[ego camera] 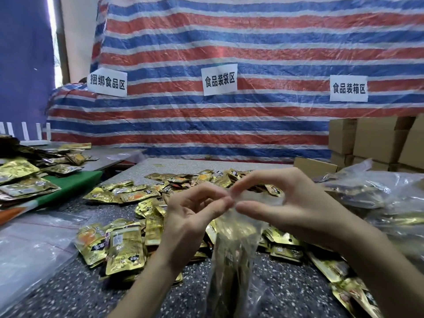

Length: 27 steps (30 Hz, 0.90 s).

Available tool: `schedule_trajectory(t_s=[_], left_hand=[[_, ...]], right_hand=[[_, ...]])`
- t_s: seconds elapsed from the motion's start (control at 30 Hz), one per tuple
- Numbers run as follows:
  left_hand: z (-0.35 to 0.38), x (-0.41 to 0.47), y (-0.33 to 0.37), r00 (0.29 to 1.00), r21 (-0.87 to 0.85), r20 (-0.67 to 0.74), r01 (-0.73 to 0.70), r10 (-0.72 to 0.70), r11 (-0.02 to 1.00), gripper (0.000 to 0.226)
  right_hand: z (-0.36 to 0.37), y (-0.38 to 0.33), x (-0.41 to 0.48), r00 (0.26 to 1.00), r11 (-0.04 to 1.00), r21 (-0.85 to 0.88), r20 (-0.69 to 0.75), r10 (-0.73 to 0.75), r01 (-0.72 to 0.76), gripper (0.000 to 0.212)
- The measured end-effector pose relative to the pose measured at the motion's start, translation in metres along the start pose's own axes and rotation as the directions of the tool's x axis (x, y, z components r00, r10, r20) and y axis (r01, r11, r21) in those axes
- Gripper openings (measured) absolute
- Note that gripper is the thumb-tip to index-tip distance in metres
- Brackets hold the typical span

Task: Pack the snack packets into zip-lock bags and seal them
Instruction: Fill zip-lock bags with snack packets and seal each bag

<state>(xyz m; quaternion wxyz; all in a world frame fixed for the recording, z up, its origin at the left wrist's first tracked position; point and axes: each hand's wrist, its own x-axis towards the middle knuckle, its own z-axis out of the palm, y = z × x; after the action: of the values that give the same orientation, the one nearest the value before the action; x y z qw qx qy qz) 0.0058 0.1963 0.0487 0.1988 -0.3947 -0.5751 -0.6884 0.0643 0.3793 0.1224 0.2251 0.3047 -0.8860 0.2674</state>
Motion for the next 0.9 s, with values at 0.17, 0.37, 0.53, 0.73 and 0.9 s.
schedule_trajectory(t_s=[0.17, 0.37, 0.53, 0.73, 0.9], left_hand=[[-0.002, 0.003, 0.002, 1.0, 0.054, -0.007, -0.02, 0.021, 0.998, 0.016], [-0.004, 0.003, 0.005, 0.998, 0.183, 0.062, -0.03, 0.019, 0.983, 0.015], [-0.002, 0.004, 0.007, 0.993, 0.346, 0.059, -0.12, 0.106, 0.931, 0.01], [0.001, 0.003, 0.009, 0.97, 0.354, -0.02, -0.219, 0.242, 0.909, 0.011], [0.0, 0.002, 0.012, 0.979, 0.279, -0.022, -0.19, 0.204, 0.941, 0.009]], right_hand=[[0.001, 0.003, 0.011, 0.997, 0.989, 0.132, 0.054, 0.058, -0.064, 0.014], [0.004, 0.007, 0.008, 0.994, 0.992, 0.082, 0.07, 0.089, -0.095, 0.003], [0.008, 0.002, 0.007, 0.992, 0.991, -0.061, 0.044, 0.122, -0.119, 0.004], [0.013, -0.01, 0.009, 0.997, 0.996, -0.048, -0.032, 0.068, -0.069, 0.008], [0.011, -0.013, 0.011, 0.998, 0.999, 0.006, -0.027, 0.052, -0.052, 0.01]])
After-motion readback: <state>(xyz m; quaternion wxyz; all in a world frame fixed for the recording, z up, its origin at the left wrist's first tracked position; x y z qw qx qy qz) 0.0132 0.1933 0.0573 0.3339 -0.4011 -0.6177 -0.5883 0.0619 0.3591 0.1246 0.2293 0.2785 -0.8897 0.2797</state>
